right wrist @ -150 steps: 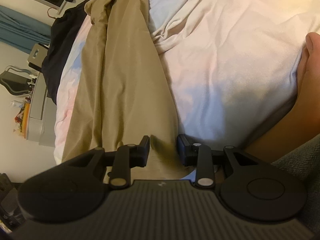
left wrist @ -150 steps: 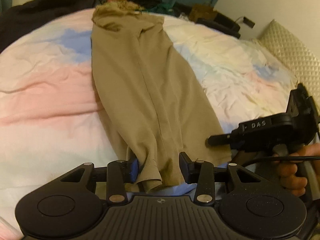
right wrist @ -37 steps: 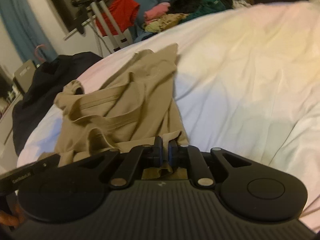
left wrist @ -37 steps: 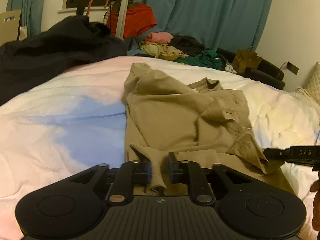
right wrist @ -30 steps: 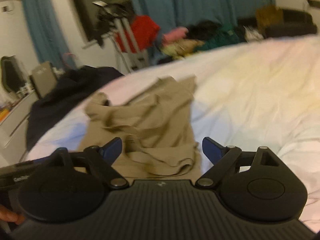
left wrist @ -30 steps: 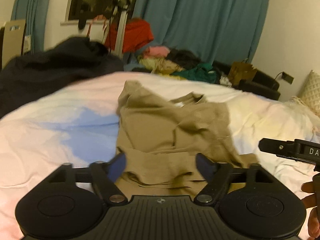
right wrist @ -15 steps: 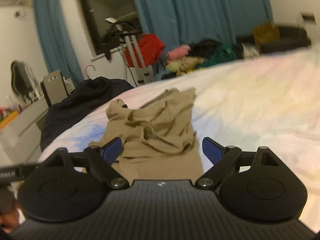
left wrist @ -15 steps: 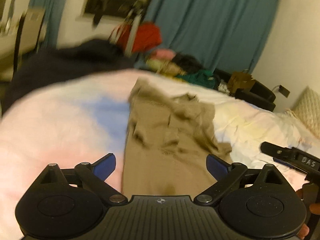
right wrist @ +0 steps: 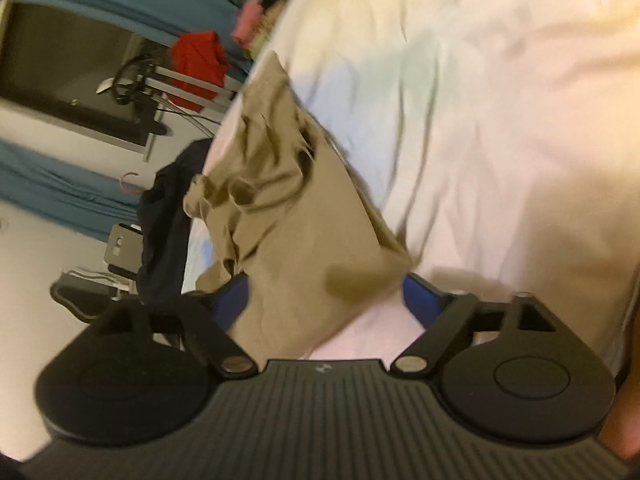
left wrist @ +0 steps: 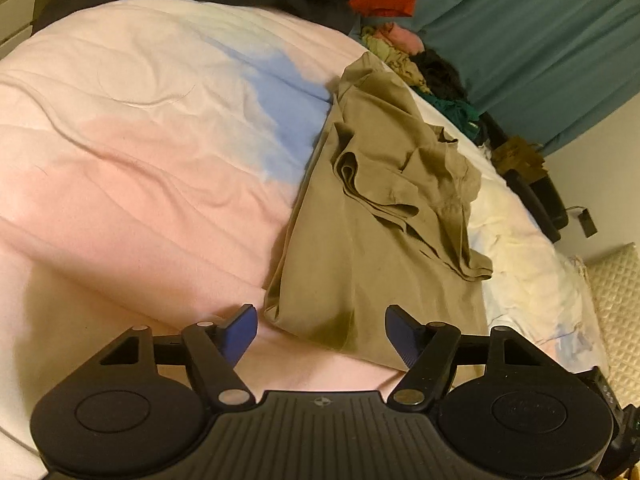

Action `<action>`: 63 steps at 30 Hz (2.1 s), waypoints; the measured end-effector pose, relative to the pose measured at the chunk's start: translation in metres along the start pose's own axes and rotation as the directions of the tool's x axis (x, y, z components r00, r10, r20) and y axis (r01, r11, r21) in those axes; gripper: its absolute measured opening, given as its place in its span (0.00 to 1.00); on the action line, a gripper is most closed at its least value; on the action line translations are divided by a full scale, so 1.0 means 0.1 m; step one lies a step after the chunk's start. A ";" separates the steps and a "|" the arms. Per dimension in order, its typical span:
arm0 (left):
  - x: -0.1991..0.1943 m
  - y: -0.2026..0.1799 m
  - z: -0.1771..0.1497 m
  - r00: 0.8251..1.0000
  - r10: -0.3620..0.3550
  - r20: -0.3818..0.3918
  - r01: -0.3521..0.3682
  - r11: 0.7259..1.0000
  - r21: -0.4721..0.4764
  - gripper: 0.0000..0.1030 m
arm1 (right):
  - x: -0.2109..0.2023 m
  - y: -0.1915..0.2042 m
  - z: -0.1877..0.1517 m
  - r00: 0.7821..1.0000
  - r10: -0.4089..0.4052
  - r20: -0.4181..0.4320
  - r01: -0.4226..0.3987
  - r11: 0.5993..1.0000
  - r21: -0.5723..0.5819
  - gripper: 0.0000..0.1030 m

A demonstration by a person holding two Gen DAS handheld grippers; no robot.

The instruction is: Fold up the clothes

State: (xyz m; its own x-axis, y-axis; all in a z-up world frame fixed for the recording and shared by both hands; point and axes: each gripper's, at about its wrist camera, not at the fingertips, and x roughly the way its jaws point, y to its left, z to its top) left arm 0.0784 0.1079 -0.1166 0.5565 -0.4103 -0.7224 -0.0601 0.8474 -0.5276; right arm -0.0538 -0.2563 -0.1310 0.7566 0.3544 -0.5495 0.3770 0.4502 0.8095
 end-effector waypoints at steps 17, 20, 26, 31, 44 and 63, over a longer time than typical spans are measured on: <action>-0.03 -0.37 -0.14 0.949 -0.314 -0.031 0.316 0.945 0.085 0.78 | 0.10 0.04 0.05 0.997 0.014 0.075 -0.011 0.999 -0.041 0.15; 0.16 -0.36 -0.18 0.896 -0.431 -0.103 0.432 0.902 -0.016 0.81 | 0.07 0.11 0.06 0.994 0.052 0.093 -0.044 0.996 -0.079 0.12; 0.73 -0.28 -0.25 0.815 -0.548 -0.187 0.488 0.824 -0.288 0.82 | 0.03 0.17 0.10 0.985 0.118 0.129 -0.105 0.990 -0.097 0.10; 0.95 -0.32 -0.25 0.850 -0.504 -0.156 0.438 0.839 -0.322 0.82 | 0.01 0.25 0.14 0.970 0.187 0.156 -0.172 0.980 -0.105 0.10; 0.50 -0.10 -0.20 0.951 -0.283 0.125 0.305 0.923 -0.233 0.48 | 0.03 0.16 0.16 0.970 0.187 0.152 -0.180 0.982 -0.062 0.09; 0.60 0.04 -0.17 0.939 -0.328 0.105 0.345 0.902 -0.261 0.13 | 0.04 0.02 0.17 0.993 0.073 0.095 -0.075 0.997 0.015 0.41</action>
State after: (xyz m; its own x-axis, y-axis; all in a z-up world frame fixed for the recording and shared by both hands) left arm 0.0981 0.0808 -0.1697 0.6289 -0.6282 -0.4581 -0.0789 0.5346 -0.8414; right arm -0.0406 -0.2674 -0.1279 0.8294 0.3067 -0.4669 0.3274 0.4103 0.8511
